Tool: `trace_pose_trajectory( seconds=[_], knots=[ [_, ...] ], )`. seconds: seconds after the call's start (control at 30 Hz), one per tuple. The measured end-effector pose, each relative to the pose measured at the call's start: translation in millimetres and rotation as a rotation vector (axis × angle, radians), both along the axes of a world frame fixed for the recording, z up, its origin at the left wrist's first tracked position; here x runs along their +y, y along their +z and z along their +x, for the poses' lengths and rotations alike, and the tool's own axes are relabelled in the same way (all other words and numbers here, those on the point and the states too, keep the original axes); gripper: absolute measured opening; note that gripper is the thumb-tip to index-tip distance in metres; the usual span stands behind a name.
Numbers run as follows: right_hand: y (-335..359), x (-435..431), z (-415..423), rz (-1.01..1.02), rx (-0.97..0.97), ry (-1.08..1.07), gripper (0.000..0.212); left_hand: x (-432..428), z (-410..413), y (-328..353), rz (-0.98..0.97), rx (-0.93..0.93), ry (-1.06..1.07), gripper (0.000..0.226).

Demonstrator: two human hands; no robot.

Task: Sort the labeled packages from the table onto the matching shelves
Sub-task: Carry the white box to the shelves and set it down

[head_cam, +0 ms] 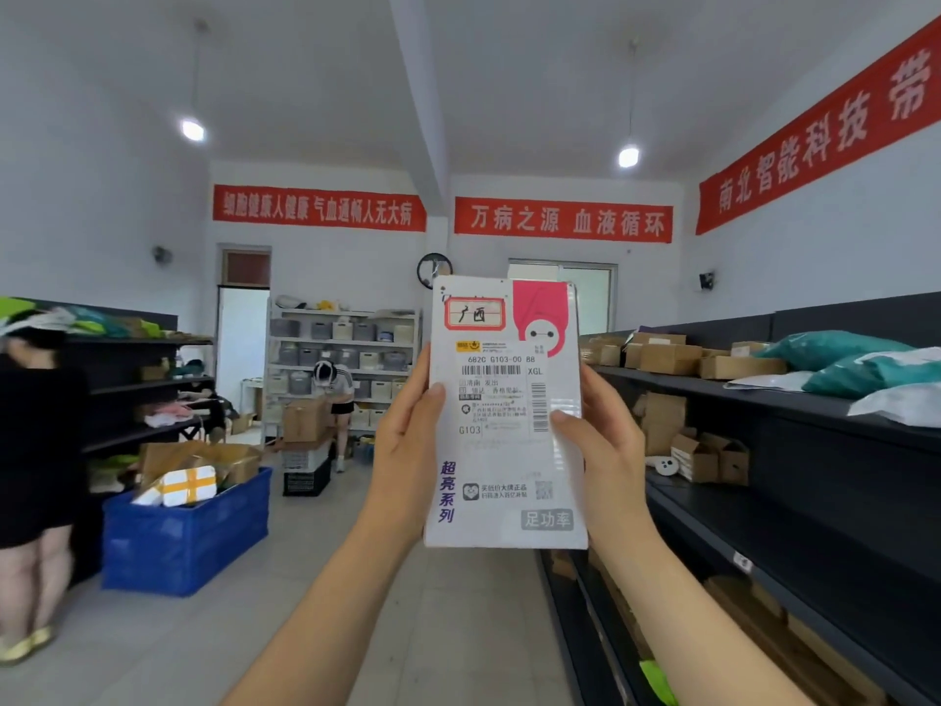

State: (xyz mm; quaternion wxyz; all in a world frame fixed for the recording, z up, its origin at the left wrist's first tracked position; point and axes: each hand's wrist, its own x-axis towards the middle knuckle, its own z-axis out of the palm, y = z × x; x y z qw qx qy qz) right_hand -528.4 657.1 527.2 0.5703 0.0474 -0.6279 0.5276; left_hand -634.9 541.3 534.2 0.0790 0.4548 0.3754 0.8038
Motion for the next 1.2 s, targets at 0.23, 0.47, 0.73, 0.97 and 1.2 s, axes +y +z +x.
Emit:
trace_pose_trajectory(
  seconds=[0.23,0.47,0.73,0.97,1.2],
  knots=[
    [-10.7,32.8,-32.2,-0.075,-0.010,0.026,0.050,29.3,-27.0,-6.5,-0.052,0.012,0.043,0.041],
    [-14.3,49.0,-98.0,-0.060,-0.034,0.026,0.049,48.2,-94.5,-9.8,-0.044,0.038,0.098,0.041],
    [-3.6,61.5,-177.3,-0.054,0.003,0.008,0.048,63.2,-178.5,0.8,-0.035,0.064,0.054,0.041],
    [-2.7,96.6,-228.6,-0.046,-0.012,0.007,0.049,101.2,-231.1,-0.3,-0.020,0.016,0.026,0.041],
    [0.3,160.5,-265.7,-0.021,-0.002,0.000,0.049,161.8,-265.2,3.6,-0.012,0.058,0.066,0.039]
  ],
)
